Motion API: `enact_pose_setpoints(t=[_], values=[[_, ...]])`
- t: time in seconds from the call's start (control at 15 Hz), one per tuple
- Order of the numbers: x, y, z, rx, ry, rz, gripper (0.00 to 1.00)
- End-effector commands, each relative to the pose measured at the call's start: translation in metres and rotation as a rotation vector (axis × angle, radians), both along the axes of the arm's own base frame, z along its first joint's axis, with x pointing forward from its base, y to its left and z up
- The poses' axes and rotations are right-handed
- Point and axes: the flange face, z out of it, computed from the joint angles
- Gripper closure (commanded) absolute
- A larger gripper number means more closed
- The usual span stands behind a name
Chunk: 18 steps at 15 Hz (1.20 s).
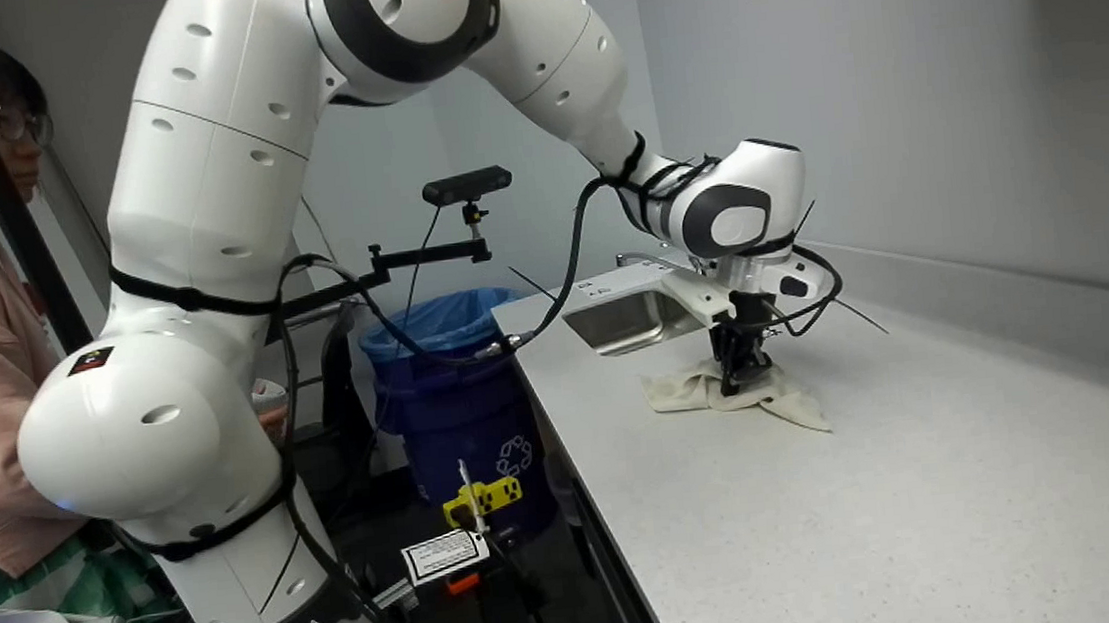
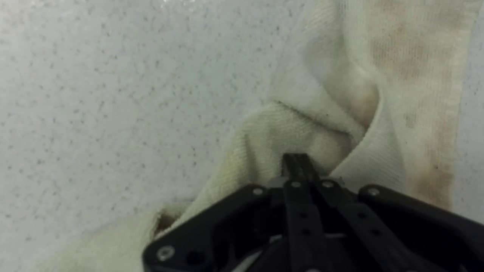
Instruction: Use the towel to wipe the countertop
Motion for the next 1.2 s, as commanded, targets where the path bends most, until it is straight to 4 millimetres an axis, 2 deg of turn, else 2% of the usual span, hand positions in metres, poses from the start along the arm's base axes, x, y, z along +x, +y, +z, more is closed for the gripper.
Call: enact_pose_setpoints(t=[0.0, 0.27, 0.53, 1.13], values=[[0.042, -0.006, -0.002, -0.046, -0.06, -0.019, 1.0], [0.082, -0.019, 0.003, -0.12, -0.136, -0.035, 1.0], [0.113, -0.022, 0.003, -0.163, -0.188, -0.065, 1.0], [0.145, -0.021, -0.003, -0.197, -0.257, -0.103, 1.0]])
